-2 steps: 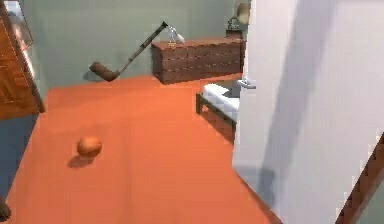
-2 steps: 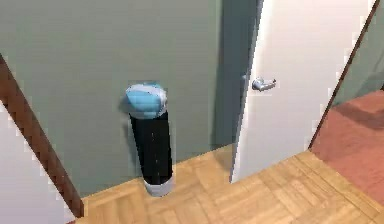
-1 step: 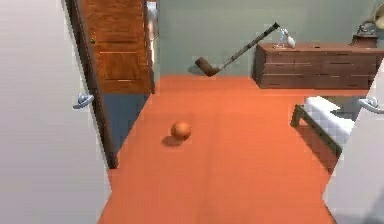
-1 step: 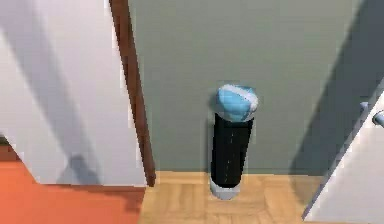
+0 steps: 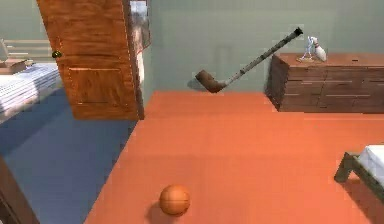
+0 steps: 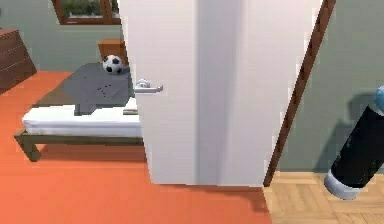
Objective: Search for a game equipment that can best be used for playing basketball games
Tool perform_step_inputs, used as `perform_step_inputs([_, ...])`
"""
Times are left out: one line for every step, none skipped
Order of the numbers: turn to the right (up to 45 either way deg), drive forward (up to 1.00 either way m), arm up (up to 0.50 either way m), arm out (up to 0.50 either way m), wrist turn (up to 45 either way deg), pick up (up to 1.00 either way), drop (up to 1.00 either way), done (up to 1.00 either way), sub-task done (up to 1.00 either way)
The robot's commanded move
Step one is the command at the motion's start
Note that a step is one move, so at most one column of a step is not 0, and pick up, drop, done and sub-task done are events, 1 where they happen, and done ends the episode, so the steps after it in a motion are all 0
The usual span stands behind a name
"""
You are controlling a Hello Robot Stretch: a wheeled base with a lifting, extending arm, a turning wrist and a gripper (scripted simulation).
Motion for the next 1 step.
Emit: perform_step_inputs([0.0,0.0,0.0,0.0,0.0,0.0,0.0,1.0,0.0])
